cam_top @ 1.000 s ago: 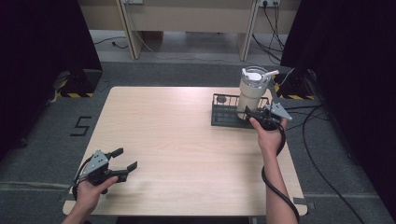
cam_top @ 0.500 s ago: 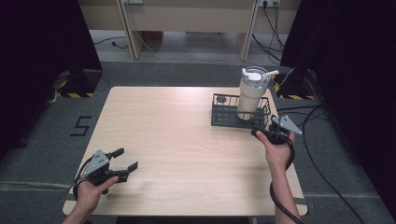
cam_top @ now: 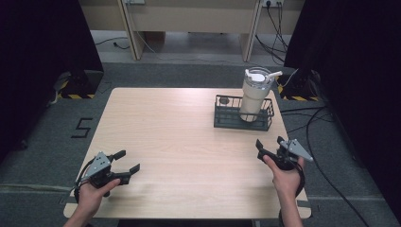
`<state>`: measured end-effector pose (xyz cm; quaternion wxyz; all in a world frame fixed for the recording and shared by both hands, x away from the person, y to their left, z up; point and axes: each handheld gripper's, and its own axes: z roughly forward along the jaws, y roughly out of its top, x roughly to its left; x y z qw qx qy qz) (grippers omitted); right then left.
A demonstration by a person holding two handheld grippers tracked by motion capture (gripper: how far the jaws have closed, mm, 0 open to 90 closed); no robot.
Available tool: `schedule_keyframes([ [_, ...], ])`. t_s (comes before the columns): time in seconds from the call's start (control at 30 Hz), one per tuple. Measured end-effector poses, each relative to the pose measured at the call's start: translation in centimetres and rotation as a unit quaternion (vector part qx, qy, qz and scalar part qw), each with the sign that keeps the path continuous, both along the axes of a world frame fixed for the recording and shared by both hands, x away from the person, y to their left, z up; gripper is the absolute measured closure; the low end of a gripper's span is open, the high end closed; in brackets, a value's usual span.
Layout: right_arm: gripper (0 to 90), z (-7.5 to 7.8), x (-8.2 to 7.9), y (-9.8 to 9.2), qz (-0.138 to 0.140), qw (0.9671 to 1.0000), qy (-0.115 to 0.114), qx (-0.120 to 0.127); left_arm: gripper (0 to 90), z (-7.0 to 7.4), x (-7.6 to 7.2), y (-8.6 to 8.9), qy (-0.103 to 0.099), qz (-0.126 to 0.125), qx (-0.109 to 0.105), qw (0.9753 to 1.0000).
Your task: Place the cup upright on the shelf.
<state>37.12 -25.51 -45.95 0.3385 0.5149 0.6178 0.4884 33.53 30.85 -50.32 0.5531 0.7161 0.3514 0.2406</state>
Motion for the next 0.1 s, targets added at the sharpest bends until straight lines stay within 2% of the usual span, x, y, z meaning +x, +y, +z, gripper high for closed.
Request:
schedule_keyframes([
  [0.1, 15.1, -0.17, -1.05, -0.05, 0.004, 1.0, 0.007, 0.003, 15.7, 0.07, 0.03, -0.08, -0.002, 0.0, 0.0, 1.0],
])
